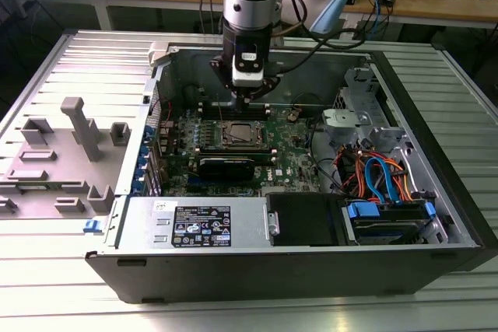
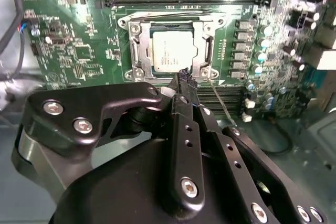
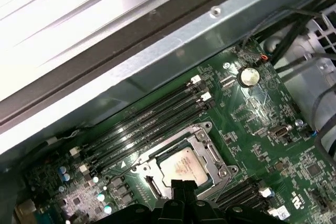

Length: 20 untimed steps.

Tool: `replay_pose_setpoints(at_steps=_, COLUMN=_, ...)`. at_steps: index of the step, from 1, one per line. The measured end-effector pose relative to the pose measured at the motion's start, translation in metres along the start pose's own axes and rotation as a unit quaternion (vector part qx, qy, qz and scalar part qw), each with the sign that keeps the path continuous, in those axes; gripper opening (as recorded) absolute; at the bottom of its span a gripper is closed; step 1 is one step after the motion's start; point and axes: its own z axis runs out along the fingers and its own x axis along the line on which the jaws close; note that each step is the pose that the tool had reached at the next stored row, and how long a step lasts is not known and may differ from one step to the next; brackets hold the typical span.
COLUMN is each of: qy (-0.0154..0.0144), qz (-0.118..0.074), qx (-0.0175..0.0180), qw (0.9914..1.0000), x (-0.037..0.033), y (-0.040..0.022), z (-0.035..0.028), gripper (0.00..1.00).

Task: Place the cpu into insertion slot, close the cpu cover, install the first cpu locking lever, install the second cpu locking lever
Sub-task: 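Install the first cpu locking lever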

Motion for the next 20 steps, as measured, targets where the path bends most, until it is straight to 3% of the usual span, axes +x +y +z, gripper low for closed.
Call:
replay_pose_setpoints(at_steps=6, qy=0.0001, qz=-0.013, qx=0.0001, qw=0.99992, x=0.0000, y=0.0000, z=0.0000, gripper=0.11)
replay_pose_setpoints(at_steps=15, qy=0.0001, qz=-0.013, qx=0.0001, qw=0.99991, x=0.0000, y=0.0000, z=0.0000, gripper=0.11)
replay_pose_setpoints(at_steps=20, qy=0.0002, qz=-0.017, qx=0.0002, qw=0.99985, x=0.0001, y=0.0001, z=-0.0077, gripper=0.11)
